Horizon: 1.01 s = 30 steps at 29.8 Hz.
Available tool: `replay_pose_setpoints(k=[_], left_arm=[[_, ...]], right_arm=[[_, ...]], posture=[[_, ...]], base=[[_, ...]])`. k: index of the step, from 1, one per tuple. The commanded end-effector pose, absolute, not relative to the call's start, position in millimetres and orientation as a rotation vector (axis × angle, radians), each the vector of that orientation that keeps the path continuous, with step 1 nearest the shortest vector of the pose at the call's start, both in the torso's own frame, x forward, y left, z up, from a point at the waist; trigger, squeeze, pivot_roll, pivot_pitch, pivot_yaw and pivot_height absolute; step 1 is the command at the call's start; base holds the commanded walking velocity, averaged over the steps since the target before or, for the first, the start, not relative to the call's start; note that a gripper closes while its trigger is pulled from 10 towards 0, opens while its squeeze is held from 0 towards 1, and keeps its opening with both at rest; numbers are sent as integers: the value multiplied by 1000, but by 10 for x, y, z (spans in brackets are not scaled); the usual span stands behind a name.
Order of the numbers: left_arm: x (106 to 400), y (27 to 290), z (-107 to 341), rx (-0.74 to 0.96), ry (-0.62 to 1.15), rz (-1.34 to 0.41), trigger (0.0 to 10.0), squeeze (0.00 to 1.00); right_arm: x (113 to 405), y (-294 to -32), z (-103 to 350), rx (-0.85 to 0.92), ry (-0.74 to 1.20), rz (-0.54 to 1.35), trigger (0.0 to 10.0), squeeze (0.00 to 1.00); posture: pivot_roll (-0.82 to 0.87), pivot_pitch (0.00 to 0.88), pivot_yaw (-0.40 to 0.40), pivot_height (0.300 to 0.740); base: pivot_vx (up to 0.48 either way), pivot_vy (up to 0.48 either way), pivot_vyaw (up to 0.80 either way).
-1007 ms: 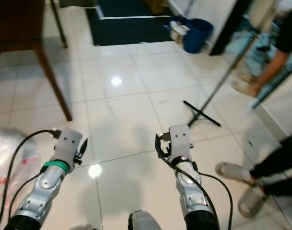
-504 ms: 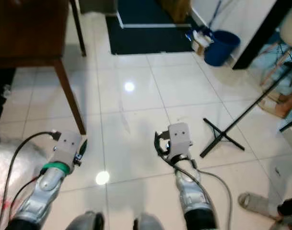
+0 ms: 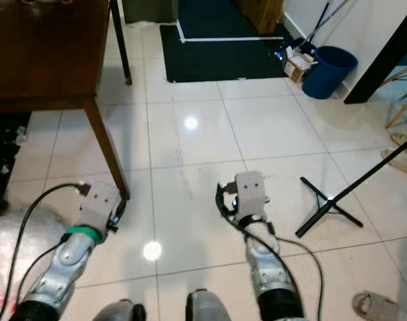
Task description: Setting the table
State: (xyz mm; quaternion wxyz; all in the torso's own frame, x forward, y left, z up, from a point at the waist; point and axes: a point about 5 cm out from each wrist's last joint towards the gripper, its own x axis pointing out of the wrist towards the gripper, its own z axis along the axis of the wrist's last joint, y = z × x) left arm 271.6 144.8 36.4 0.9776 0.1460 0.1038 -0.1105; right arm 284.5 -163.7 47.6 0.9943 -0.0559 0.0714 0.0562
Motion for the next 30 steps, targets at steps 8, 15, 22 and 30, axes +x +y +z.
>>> replay_pose_setpoints(k=[8, 15, 22, 30], left_arm=[[2638, 1341, 284, 240, 280, -348, 10000, 0], [2660, 1333, 297, 275, 265, -367, 10000, 0], [2651, 1314, 288, 291, 272, -362, 10000, 0], [2659, 1304, 286, 308, 269, -359, 10000, 0]], right_arm=[[2777, -1665, 392, -116, 173, 110, 10000, 0], [2769, -1653, 386, -115, 172, 112, 10000, 0], [2750, -1629, 375, -114, 175, 122, 10000, 0], [2737, -1648, 355, -95, 188, 105, 10000, 0]], posture=[[-105, 32, 36, 740], [-109, 32, 37, 740], [-111, 32, 35, 740], [-114, 33, 36, 740]], base=[[0, 0, 0], [0, 0, 0], [0, 0, 0], [0, 0, 0]])
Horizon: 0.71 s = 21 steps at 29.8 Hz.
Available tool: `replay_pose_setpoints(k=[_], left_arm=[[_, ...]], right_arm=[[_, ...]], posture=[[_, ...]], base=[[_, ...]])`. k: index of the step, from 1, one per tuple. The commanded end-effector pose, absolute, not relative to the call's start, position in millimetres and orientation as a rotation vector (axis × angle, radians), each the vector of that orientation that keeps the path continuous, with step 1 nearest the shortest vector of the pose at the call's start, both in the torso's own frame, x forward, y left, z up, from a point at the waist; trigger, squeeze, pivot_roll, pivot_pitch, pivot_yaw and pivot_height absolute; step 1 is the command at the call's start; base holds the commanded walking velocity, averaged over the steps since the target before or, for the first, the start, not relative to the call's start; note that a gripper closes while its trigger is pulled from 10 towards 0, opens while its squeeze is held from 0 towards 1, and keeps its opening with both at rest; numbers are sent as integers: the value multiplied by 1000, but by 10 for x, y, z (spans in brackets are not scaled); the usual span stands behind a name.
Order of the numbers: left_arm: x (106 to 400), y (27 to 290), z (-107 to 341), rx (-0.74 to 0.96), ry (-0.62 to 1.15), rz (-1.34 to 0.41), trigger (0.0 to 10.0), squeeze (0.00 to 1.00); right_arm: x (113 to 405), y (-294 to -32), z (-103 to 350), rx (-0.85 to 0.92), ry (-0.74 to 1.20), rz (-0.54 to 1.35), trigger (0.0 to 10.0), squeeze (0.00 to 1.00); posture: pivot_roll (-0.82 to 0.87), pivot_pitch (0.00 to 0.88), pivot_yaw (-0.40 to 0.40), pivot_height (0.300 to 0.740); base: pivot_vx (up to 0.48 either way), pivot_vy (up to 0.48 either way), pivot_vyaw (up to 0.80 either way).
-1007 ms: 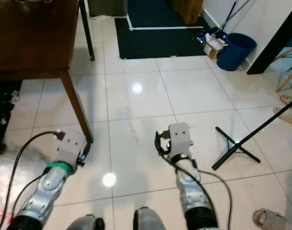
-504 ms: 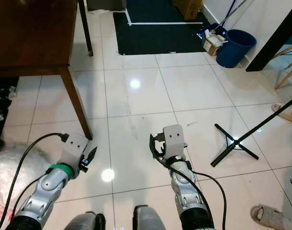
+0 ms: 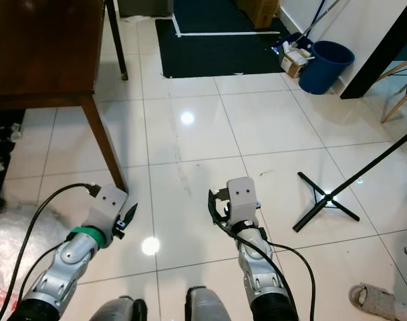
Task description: Setting the table
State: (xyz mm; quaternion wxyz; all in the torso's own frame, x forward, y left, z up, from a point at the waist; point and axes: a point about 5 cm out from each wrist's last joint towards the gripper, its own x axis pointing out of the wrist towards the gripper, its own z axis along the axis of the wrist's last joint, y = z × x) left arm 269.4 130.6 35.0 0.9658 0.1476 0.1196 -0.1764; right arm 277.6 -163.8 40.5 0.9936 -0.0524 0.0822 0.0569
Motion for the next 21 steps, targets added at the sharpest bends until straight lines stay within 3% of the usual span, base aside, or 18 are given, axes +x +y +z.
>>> replay_pose_setpoints(k=[1, 11, 16, 21], left_arm=[[2661, 1303, 287, 309, 268, -359, 10000, 0], [2664, 1301, 292, 313, 265, -359, 10000, 0], [2658, 1303, 286, 312, 266, -357, 10000, 0], [2662, 1303, 288, 311, 262, -358, 10000, 0]], right_arm=[[2736, -1649, 354, -96, 188, 104, 10000, 0], [2723, -1649, 343, -95, 194, 103, 10000, 0], [2719, -1645, 331, -87, 202, 103, 10000, 0], [2723, -1644, 332, -83, 203, 100, 10000, 0]], posture=[[-114, 34, 37, 740], [-113, 39, 38, 740], [-113, 42, 38, 740], [-113, 44, 39, 740]], base=[[0, 0, 0], [0, 0, 0], [0, 0, -639], [0, 0, 0]])
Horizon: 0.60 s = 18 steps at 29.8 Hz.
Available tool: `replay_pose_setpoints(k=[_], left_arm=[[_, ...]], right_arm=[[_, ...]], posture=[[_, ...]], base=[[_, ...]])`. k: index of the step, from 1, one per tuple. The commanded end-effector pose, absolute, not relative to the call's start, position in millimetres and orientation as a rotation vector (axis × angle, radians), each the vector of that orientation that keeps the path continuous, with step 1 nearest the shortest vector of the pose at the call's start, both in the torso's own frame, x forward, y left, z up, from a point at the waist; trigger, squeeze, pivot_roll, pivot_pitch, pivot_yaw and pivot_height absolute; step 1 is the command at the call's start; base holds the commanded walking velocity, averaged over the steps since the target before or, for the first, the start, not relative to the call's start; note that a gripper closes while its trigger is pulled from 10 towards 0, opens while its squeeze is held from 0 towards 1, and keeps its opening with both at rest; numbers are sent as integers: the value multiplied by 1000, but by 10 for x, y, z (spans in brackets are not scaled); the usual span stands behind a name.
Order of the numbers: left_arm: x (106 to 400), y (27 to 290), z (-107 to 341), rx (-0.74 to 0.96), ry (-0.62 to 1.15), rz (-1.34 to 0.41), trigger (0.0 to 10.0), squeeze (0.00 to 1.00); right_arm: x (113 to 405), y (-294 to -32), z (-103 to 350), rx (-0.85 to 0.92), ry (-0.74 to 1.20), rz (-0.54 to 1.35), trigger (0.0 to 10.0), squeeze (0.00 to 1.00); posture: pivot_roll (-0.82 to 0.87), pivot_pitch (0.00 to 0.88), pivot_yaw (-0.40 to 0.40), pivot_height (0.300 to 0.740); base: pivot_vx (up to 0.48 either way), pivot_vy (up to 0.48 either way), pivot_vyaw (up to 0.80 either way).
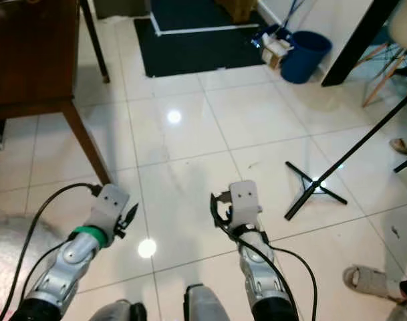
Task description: Setting the table
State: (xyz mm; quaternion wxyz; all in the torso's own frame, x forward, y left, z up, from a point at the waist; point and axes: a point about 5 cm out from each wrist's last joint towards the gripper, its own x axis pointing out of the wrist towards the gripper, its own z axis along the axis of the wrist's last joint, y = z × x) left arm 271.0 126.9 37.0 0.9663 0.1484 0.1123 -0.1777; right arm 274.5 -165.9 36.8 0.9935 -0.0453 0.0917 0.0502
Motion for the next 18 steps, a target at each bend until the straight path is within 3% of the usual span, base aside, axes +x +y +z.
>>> replay_pose_setpoints(k=[1, 5, 18], left_arm=[[2662, 1303, 288, 311, 262, -358, 10000, 0], [2666, 1288, 307, 304, 240, -369, 10000, 0], [2685, 1283, 330, 304, 221, -370, 10000, 0]], right_arm=[[2723, -1644, 332, -83, 203, 100, 10000, 0], [2727, -1644, 334, -83, 202, 97, 10000, 0], [2741, -1637, 341, -80, 200, 96, 10000, 0]], posture=[[-113, 44, 39, 740], [-113, 43, 40, 740], [-111, 41, 41, 740]], base=[[0, 0, 0], [148, 0, 0], [480, 0, 0]])
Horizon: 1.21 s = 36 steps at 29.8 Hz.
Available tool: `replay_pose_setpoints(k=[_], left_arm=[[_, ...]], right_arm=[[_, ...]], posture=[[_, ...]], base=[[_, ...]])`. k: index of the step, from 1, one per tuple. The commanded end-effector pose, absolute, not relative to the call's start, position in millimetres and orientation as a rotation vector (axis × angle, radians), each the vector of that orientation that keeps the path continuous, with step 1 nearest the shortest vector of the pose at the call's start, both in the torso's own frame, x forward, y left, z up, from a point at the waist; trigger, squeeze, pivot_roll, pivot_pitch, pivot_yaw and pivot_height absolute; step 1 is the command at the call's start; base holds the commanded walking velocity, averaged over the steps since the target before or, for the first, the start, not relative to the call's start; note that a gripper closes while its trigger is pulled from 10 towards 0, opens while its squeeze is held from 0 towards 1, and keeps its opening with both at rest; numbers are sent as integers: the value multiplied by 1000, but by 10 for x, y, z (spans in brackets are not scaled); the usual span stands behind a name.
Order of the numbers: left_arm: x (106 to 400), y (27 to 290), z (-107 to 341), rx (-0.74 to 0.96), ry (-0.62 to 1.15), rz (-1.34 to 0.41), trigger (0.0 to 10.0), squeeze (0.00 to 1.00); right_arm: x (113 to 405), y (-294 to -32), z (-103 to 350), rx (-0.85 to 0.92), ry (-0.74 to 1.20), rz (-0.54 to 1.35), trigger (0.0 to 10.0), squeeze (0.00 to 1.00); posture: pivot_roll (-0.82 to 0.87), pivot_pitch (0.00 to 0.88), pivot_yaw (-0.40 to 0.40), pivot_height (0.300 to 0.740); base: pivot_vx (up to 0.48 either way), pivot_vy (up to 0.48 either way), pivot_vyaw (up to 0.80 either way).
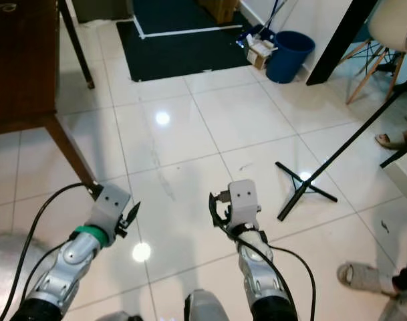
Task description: Setting the table
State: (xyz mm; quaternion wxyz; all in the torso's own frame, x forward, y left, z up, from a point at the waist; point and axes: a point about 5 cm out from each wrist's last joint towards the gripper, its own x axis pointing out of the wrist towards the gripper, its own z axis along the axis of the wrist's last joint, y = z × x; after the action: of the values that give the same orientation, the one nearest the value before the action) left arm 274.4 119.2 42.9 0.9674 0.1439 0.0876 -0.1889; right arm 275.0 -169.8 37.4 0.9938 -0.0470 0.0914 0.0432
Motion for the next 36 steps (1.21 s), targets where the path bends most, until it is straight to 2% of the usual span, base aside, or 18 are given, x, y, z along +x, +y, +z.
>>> replay_pose_setpoints(k=[1, 20, 36], left_arm=[[2686, 1282, 331, 304, 221, -370, 10000, 0], [2694, 1279, 331, 304, 217, -371, 10000, 0], [2705, 1275, 327, 304, 216, -377, 10000, 0]], right_arm=[[2742, -1637, 341, -80, 200, 95, 10000, 0], [2752, -1633, 351, -86, 192, 96, 10000, 0], [2766, -1628, 350, -85, 195, 94, 10000, 0]], posture=[[-111, 41, 41, 740], [-111, 40, 40, 740], [-114, 33, 41, 740]], base=[[480, 0, 0], [480, 0, 0], [480, 0, -788]])
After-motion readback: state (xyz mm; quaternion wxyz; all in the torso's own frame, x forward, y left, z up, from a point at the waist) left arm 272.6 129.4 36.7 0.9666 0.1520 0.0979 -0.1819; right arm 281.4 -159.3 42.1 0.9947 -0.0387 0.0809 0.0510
